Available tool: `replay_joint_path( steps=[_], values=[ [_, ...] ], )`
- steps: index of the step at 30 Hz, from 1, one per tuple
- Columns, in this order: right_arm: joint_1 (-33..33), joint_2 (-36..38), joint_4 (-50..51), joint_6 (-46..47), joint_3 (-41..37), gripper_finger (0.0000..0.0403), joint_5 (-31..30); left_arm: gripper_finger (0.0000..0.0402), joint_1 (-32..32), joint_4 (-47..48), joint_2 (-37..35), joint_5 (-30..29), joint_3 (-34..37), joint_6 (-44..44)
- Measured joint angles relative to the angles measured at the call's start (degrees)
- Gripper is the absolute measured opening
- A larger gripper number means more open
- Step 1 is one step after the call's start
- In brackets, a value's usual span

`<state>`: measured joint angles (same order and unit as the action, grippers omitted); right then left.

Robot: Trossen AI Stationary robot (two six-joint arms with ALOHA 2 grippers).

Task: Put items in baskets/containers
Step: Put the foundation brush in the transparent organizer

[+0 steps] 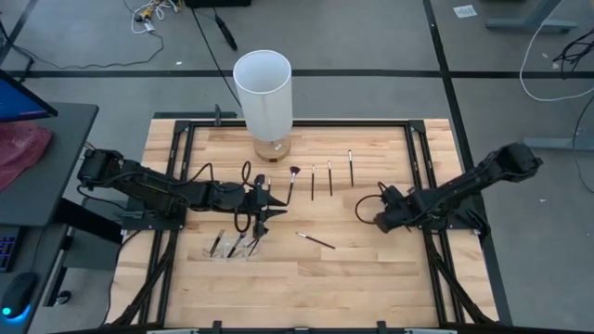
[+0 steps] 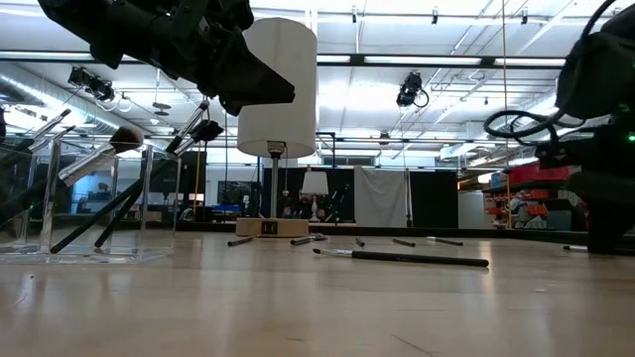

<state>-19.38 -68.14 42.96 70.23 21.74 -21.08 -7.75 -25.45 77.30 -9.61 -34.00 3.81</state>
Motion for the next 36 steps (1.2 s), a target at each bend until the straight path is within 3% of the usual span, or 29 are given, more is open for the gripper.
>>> replay_joint_path(
  steps=[8,22,27,31,36],
  values=[
    [-2.79,-0.12,-13.06,0.76,-0.09,0.0004,-4.24,0.0085,0.00,0.00,0.00,0.00,0.00,0.24],
    [-2.72,0.00,-48.63,-25.80,0.07,0.0004,-15.81,0.0085,0.00,-0.46,0.28,0.00,0.00,0.24],
    [-2.72,-0.37,-68.56,-42.54,0.15,0.0004,-17.55,0.0085,0.02,-10.35,6.27,4.81,-0.04,-3.39],
    [-2.85,-2.83,-87.45,-56.79,0.20,0.0004,-17.26,0.0086,0.71,-26.12,13.92,8.80,-0.04,-5.20],
    [-2.83,-9.30,-107.11,-69.44,0.24,0.0004,-13.84,0.0126,2.43,-39.46,20.27,11.52,-1.88,-5.51]
  ],
)
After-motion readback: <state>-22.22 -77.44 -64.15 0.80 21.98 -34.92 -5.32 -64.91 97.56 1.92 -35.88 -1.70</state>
